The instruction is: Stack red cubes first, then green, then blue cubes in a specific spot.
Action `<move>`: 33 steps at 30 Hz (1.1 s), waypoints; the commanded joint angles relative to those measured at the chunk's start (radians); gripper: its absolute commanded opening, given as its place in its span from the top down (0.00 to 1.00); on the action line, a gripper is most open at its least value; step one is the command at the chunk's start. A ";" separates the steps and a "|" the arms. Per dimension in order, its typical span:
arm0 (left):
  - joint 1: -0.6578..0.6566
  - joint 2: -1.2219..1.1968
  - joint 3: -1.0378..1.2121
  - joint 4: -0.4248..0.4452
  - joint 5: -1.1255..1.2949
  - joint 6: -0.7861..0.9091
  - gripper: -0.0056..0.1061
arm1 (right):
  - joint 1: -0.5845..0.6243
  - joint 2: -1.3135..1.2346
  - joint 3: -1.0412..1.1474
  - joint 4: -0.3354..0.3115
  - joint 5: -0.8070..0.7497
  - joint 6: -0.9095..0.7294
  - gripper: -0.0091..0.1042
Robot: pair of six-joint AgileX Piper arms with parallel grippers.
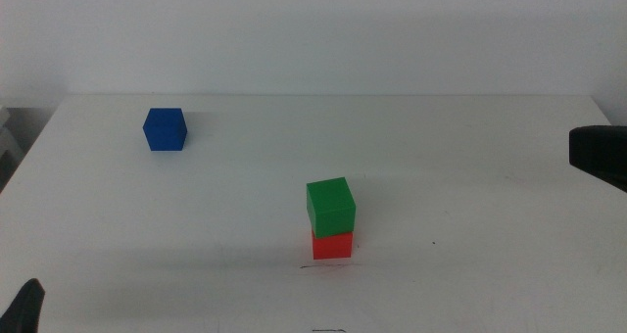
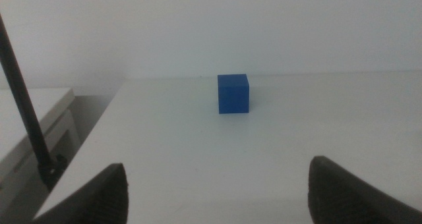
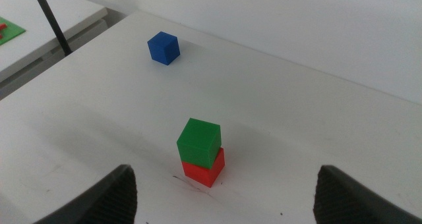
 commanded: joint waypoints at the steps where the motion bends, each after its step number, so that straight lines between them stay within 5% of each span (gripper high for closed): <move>1: -0.001 -0.001 -0.020 -0.025 -0.078 -0.036 0.11 | -0.009 0.001 -0.021 -0.003 -0.072 -0.015 0.24; 6: 0.016 0.282 -0.265 -0.051 0.017 -0.079 0.11 | -0.009 0.001 -0.021 -0.004 -0.072 -0.015 0.24; 16: 0.015 0.963 -0.940 -0.051 0.658 0.012 0.11 | -0.009 0.001 -0.021 -0.006 -0.072 -0.015 0.24; 33: 0.012 1.432 -1.344 -0.096 0.669 0.035 0.11 | -0.009 0.002 -0.021 -0.005 -0.072 -0.015 0.24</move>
